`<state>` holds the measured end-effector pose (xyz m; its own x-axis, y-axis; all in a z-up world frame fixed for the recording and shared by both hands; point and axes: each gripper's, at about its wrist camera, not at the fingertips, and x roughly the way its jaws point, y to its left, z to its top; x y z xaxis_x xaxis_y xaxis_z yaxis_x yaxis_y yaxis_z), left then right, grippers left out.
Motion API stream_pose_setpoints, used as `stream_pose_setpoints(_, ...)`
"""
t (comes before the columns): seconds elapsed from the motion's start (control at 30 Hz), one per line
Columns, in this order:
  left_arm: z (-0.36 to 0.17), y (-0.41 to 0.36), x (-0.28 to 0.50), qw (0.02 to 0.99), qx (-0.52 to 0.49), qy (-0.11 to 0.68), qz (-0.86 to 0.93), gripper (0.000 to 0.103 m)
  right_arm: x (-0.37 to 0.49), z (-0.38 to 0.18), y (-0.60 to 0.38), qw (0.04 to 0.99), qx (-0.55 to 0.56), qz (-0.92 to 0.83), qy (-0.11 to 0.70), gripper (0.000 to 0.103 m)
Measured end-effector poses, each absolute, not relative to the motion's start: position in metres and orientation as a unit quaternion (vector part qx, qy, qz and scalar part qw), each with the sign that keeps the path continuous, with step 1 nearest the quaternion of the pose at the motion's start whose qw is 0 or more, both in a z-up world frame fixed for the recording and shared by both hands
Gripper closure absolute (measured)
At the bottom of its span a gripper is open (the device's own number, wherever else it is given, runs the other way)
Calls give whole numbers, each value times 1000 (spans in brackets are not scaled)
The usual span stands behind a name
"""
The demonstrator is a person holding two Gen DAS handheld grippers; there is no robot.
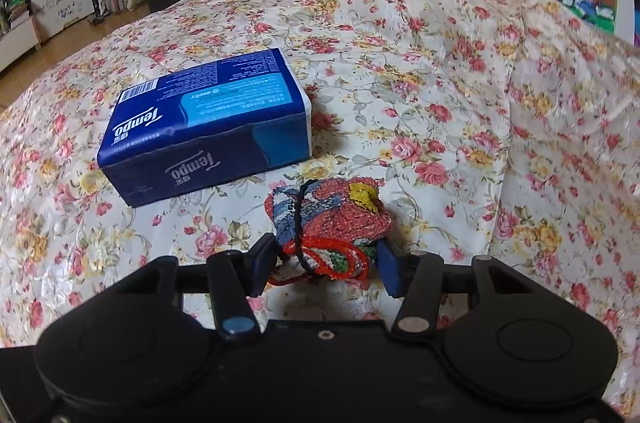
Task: Organize soft objects
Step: 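Carry the pink bundle to the gold tray while the right gripper carries the patterned bundle, then lower both bundles into the tray and open both grippers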
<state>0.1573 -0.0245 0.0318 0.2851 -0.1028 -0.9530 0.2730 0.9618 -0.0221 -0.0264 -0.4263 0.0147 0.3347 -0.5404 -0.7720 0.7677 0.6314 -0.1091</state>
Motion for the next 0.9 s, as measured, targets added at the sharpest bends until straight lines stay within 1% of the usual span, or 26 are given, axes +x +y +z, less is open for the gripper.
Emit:
stream_pose_setpoints(0.13,21,-4,164,800,56,588,-109,44,-28,30,-417,807,138,-406,405,53)
stream_pose_setpoints(0.3,10,5,170,799,34,591,-104,44,-32,67,-389,823,125,-388,397,53)
stream_pose_setpoints(0.53,-11,10,163,793,46,599,-98,44,-35,120,-323,867,160,-265,390,53)
stream_pose_setpoints(0.7,-25,9,166,793,49,601,-88,44,-29,126,-268,878,159,-178,415,53)
stream_pose_setpoints(0.9,-45,5,172,791,62,603,-84,43,-8,108,-200,869,123,-93,470,53)
